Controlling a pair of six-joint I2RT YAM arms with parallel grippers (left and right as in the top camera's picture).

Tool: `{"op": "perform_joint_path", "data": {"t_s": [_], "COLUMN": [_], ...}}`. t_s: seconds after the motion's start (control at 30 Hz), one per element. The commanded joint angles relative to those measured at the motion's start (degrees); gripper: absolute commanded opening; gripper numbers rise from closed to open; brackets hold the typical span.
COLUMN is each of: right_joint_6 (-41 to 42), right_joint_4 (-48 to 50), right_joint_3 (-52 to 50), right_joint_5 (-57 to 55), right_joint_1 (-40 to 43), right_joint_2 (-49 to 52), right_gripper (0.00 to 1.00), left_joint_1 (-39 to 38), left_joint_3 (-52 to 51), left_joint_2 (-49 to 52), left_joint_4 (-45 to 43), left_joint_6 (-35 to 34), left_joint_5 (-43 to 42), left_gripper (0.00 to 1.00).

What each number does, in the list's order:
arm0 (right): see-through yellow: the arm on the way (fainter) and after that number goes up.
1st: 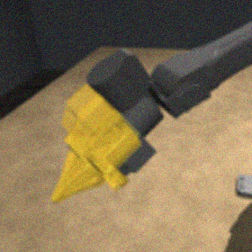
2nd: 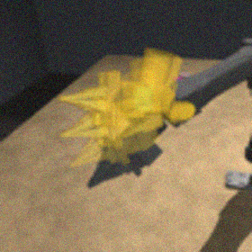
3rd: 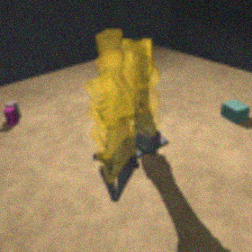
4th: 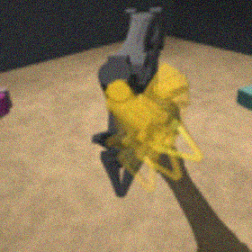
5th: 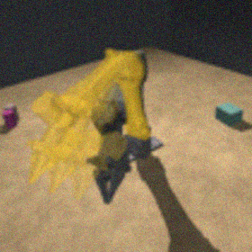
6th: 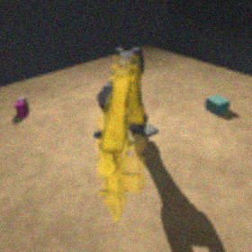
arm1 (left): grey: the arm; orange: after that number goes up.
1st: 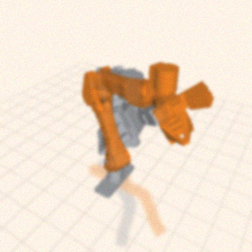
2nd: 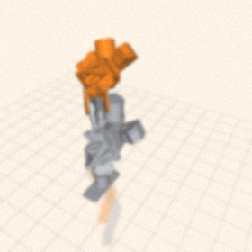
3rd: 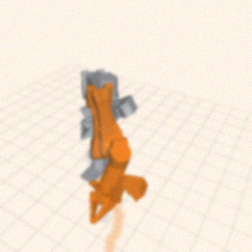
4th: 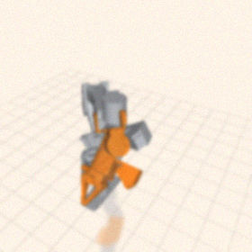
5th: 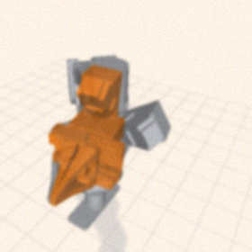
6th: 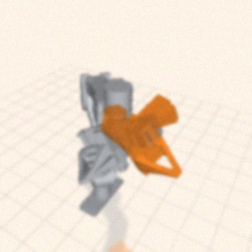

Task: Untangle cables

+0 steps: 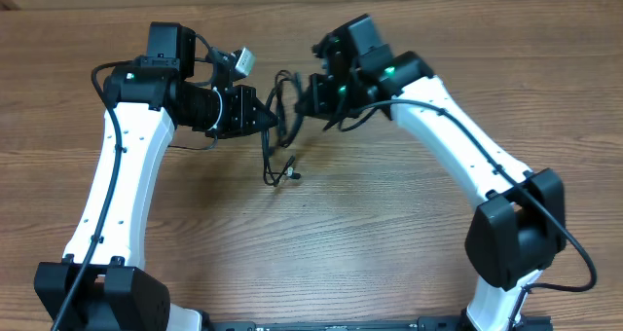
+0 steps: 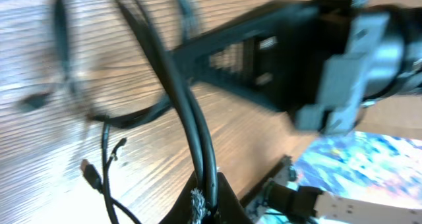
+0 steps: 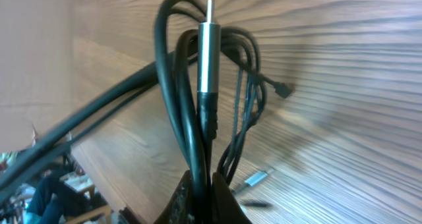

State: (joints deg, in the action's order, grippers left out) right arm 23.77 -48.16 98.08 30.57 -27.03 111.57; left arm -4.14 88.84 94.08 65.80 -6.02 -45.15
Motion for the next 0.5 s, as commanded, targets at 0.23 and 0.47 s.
{"op": "perform_joint_path", "data": {"t_s": [0.23, 0.47], "right_joint_6": [-0.7, -12.1], "right_joint_4": [-14.3, -14.6], "right_joint_3": [0.6, 0.6], "right_joint_5": [-2.4, 8.6], "right_joint_1": [20.6, 21.2], "right_joint_2": [-8.0, -8.0], "right_gripper": [0.04, 0.04], "left_joint_1": [4.5, 3.3], "left_joint_3": [0.4, 0.4], "left_joint_2": [-0.7, -0.7], "left_joint_4": [0.0, 0.0], "left_joint_6": [0.2, 1.8], "left_joint_5": [15.6, 12.5], "left_gripper": [0.04, 0.04]}}
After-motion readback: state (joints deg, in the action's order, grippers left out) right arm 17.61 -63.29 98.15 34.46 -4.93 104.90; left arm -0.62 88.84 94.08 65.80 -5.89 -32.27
